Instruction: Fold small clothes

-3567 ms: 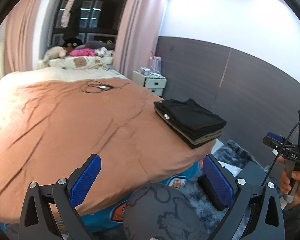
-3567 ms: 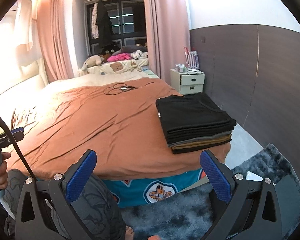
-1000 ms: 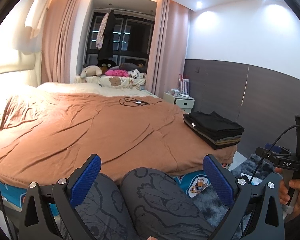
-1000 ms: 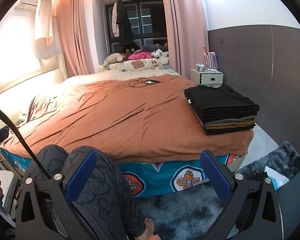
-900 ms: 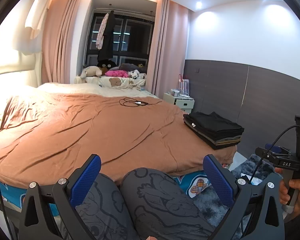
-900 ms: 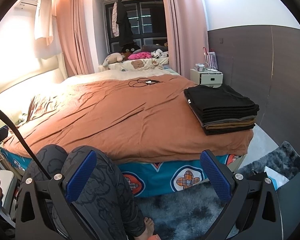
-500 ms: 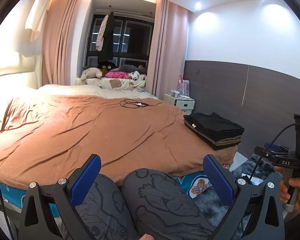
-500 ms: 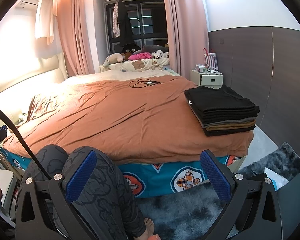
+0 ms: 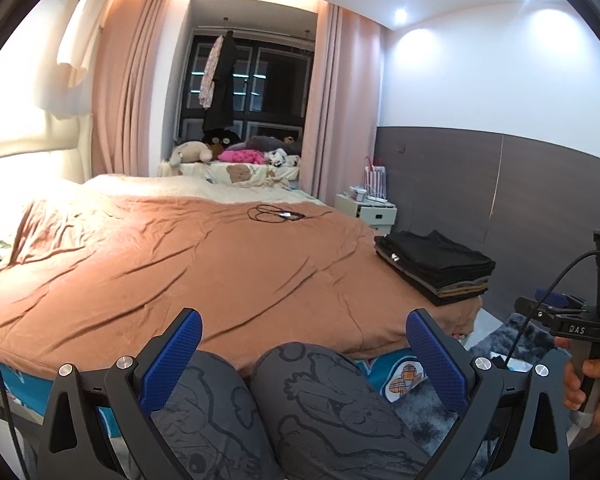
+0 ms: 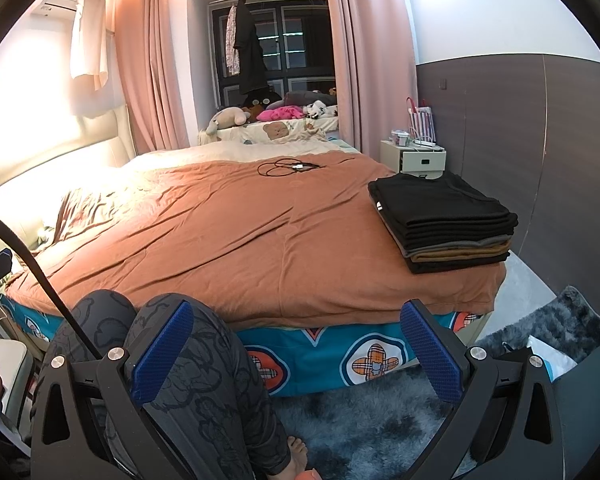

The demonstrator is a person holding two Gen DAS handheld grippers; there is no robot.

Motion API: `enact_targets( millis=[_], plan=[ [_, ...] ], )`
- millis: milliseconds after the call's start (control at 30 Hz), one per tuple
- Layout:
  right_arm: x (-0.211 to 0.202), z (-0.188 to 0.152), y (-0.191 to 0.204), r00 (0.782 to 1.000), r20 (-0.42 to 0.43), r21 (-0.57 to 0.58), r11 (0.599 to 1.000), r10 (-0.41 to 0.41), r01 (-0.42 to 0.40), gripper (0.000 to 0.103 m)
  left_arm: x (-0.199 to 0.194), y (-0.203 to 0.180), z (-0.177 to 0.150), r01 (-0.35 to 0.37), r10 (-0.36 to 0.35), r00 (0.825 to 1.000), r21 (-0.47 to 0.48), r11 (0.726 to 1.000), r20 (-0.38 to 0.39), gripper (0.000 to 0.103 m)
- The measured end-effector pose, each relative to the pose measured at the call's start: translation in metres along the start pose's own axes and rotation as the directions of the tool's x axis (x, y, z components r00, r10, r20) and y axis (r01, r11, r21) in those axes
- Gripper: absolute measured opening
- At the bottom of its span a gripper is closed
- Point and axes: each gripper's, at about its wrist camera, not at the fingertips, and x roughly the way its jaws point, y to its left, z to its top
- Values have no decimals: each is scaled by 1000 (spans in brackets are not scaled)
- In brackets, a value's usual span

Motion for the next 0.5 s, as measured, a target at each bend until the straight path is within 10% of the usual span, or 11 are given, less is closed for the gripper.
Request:
enact_targets(
  millis=[500],
  plan=[
    [0,2,-4,1000,4,-5,1000,2,-2,103,-1,7,1,8,-8,1000,-12,1000,-4,103]
  ],
)
